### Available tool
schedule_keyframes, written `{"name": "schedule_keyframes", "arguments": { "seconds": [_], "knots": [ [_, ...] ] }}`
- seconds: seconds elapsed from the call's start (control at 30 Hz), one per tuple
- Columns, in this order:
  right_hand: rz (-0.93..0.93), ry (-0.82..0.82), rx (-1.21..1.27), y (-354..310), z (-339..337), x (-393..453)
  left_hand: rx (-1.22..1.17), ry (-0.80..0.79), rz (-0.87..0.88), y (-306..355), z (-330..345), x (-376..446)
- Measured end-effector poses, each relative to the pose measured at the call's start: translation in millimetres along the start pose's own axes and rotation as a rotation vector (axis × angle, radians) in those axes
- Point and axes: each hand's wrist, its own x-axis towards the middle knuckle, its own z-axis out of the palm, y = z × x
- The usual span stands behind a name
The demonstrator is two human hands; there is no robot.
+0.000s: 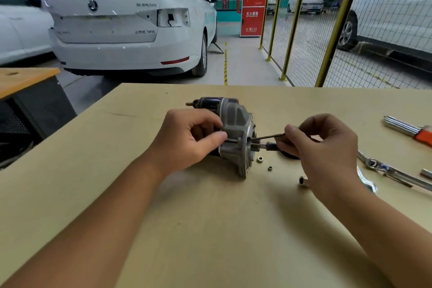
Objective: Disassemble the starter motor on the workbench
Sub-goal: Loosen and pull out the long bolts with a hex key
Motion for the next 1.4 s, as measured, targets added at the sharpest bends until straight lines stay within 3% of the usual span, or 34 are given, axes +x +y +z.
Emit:
{"name": "schedule_keyframes", "arguments": {
  "seconds": [0.1, 0.2, 0.4, 0.47, 0.6, 0.7, 0.77, 0.83, 0.97, 1.13, 1.23, 1.4],
  "knots": [
    [-0.152, -0.185, -0.281, -12, -14, 4, 0.043, -0.112, 0.014, -2, 3, 2],
    [-0.199, -0.294, -0.425, -18, -21, 7, 0.104, -0.128, 0.074, 0, 6, 4],
    [0.171, -0.454, -0.158, -10, -22, 7, 0.123, -0.1, 0.067, 3, 8, 2],
    [0.111, -0.498, -0.261, -5, -20, 4, 0.142, -0.054, 0.082, 7, 12, 1],
    [-0.129, -0.434, -0.333, -7, -16, 0, 0.205, 0.088, 0.182, 18, 27, -2],
    [-0.35, -0.436, -0.467, -7, -17, -1, 0.379, 0.073, 0.294, 30, 45, -3],
    [-0.396, -0.442, -0.491, -8, -16, -2, 0.471, 0.051, 0.329, 36, 57, -3],
    [-0.341, -0.499, -0.447, -12, -18, -2, 0.509, 0.049, 0.337, 39, 63, -3],
    [-0.043, -0.715, -0.375, -32, -30, 7, 0.454, 0.106, 0.289, 39, 61, -5],
    [0.21, -0.78, -0.365, -44, -46, 22, 0.41, 0.142, 0.248, 40, 63, -6],
    [0.277, -0.826, -0.472, -46, -50, 25, 0.398, 0.168, 0.246, 39, 64, -7],
    [0.268, -0.804, -0.419, -42, -48, 25, 0.424, 0.194, 0.254, 36, 68, -10]
  ]
}}
